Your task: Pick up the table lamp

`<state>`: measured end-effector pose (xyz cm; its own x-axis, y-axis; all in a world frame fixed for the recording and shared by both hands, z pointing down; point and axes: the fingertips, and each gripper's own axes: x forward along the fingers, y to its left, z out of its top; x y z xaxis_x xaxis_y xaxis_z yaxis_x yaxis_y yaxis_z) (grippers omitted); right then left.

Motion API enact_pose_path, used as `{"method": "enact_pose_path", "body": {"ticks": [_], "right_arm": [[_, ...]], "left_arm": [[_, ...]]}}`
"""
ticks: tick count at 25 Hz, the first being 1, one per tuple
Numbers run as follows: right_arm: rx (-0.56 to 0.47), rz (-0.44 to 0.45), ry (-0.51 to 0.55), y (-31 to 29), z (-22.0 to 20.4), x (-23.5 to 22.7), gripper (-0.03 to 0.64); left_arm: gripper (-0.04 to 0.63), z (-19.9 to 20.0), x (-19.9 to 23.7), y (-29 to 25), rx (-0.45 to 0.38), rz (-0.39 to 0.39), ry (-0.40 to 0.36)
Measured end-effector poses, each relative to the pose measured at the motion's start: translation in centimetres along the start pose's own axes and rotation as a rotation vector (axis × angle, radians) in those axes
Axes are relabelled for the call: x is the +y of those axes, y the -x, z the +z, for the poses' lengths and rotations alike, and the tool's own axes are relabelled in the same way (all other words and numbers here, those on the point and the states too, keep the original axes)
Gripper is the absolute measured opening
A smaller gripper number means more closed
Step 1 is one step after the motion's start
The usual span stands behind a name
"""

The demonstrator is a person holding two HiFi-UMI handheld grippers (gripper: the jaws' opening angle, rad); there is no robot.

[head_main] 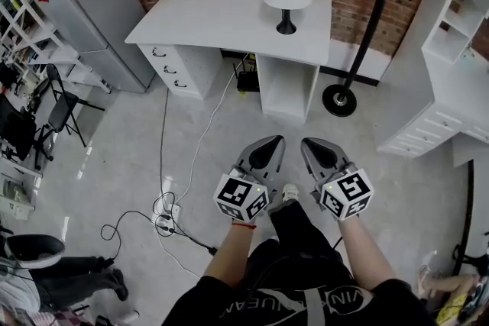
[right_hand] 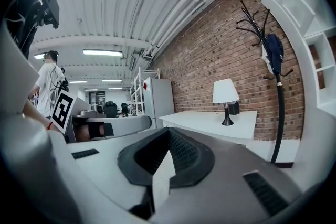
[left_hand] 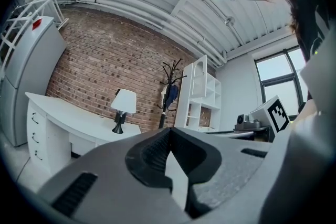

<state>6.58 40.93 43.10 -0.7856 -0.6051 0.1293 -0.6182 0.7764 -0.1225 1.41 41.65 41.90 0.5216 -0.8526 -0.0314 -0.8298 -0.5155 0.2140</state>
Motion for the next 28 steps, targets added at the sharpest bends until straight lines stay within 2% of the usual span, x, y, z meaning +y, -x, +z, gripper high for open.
{"method": "enact_pose_path", "body": {"ticks": [15,28], "right_arm": [[0.003,-0.003,-0.013,-9.3,1.9,-8.4,0.003],[0.047,0.001,-0.042,-14.8,1.7,-15.5,0.003]], "left_arm": [[0.006,1.0,8.1,-10.0,0.021,-0.004,-0.006],[0.006,0.7,12.6,-18.0,0.057,-0.009,0.022]]}}
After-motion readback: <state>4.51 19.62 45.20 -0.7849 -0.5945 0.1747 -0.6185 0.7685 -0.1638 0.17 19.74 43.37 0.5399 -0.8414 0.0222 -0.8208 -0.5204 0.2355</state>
